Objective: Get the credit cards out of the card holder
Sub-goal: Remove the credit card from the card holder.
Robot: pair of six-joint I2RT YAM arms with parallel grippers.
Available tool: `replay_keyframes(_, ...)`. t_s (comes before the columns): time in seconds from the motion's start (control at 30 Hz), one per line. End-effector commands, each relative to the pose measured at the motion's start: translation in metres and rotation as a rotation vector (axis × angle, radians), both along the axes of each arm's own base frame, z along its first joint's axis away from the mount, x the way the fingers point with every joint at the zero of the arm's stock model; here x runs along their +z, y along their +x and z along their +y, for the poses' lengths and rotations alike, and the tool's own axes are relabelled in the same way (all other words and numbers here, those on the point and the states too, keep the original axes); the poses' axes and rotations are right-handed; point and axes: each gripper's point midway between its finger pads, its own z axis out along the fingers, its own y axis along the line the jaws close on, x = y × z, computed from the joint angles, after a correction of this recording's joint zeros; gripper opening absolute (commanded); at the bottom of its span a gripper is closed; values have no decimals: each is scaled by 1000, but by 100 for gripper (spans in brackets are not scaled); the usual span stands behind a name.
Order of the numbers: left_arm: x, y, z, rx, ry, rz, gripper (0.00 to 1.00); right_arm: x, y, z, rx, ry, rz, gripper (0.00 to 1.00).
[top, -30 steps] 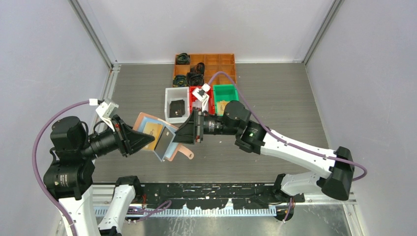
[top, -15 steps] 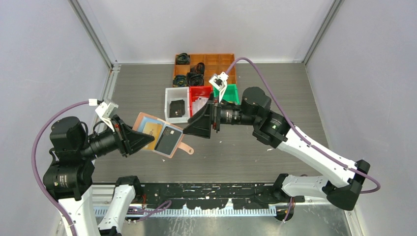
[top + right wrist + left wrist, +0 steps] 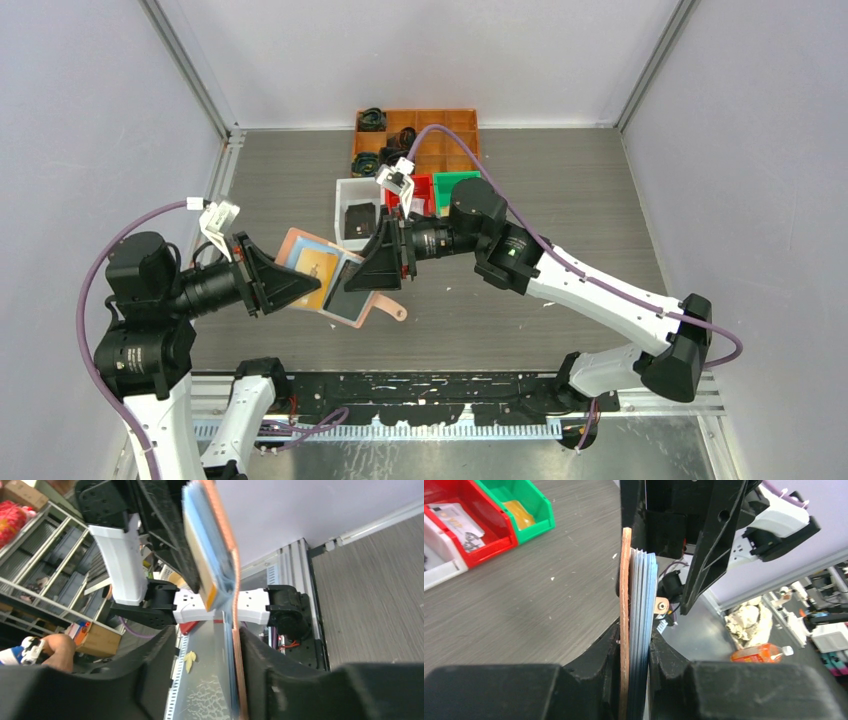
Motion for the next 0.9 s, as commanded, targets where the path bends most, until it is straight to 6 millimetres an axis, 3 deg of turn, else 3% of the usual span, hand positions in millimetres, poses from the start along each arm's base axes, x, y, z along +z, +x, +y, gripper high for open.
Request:
replay_keyframes(0.0, 17, 0, -6, -56, -61, -22, 13, 41, -20, -11, 76, 152, -48, 44)
replay_keyframes(0.17, 20, 3, -9, -76, -112, 18, 23, 40, -23, -14, 80, 169, -37, 8)
replay_keyframes(0.23, 21, 4, -10, -86, -137, 36, 28, 38, -22, -14, 76, 165, -30, 3)
replay_keyframes(0.37, 23, 2, -12, -114, -179, 81, 39, 37, -21, -14, 58, 163, -25, 1)
replay_keyframes(0.43, 22, 1, -13, -126, -184, 91, 39, 37, -20, -14, 55, 161, -26, 1)
replay_keyframes(0.87, 28, -7, -14, -153, -158, 46, 25, 24, -17, -19, 17, 79, -52, 1)
